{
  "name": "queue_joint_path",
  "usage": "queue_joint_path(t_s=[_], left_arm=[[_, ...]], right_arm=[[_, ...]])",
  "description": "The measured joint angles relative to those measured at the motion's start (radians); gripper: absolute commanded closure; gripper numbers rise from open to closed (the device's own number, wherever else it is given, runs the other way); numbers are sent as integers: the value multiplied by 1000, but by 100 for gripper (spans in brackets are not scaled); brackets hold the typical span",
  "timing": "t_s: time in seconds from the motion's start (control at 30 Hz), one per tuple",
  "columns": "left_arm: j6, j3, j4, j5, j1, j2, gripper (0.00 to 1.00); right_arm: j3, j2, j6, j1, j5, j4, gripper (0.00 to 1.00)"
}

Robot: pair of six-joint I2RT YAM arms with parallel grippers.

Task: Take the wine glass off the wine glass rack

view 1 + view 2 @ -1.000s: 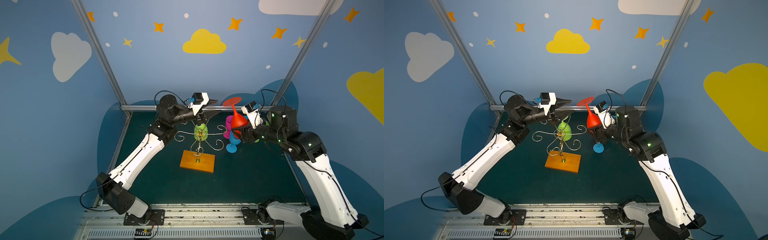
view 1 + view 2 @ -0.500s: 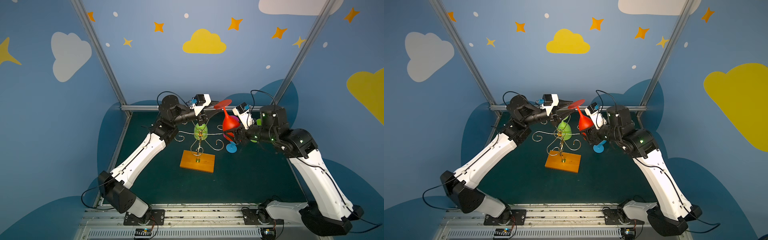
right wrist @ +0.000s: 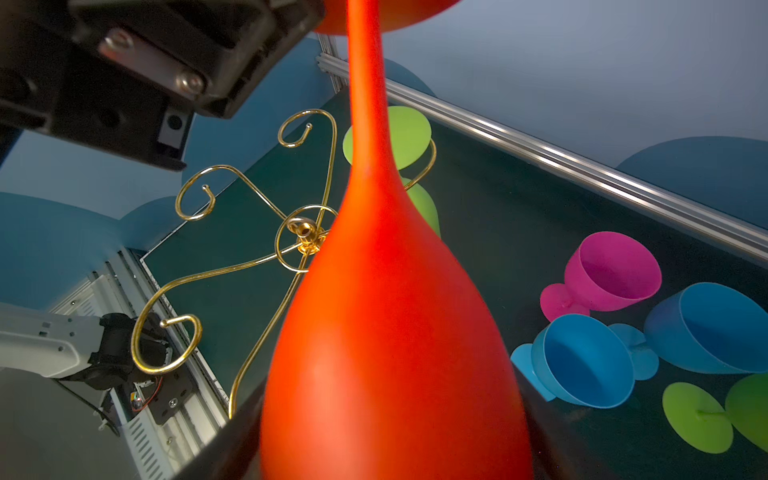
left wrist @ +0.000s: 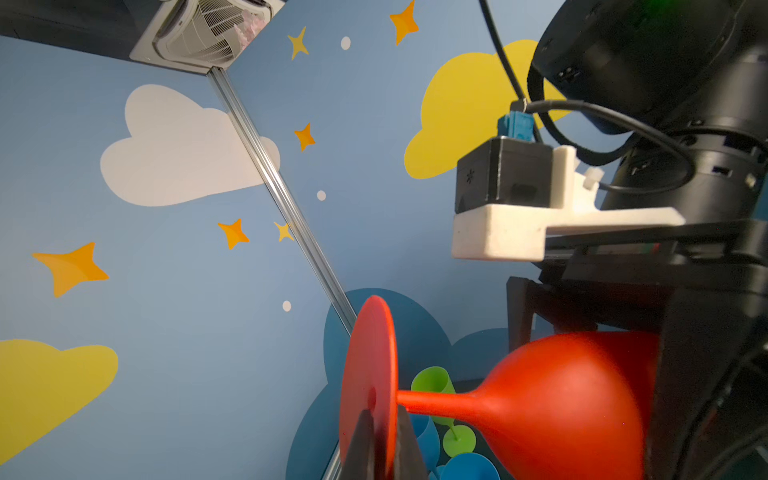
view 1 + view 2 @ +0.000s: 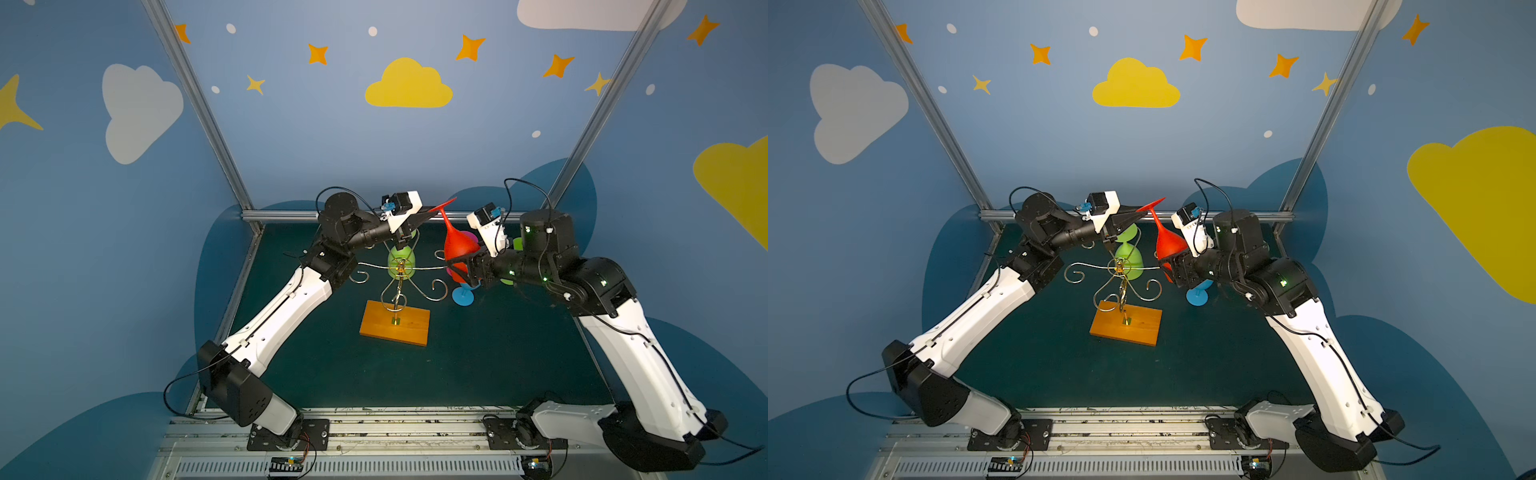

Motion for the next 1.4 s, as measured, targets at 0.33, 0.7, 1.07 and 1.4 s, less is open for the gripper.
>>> queue_joint_path(t_s=[0.33, 0.7, 1.07, 1.4], left_arm=[[-154, -55, 0, -126, -6, -35, 97], [-452, -55, -11, -123, 18, -55, 97], [-547, -86, -3, -122, 57, -55, 97], [-558, -95, 8, -95, 57, -56, 97]], right_arm=[[-176, -168, 53, -28, -93, 261, 14], [-338, -383, 140, -87, -176, 490, 14], [-365, -469, 149, -89, -117, 499, 16], [-360, -343, 133, -99, -68, 499, 26]])
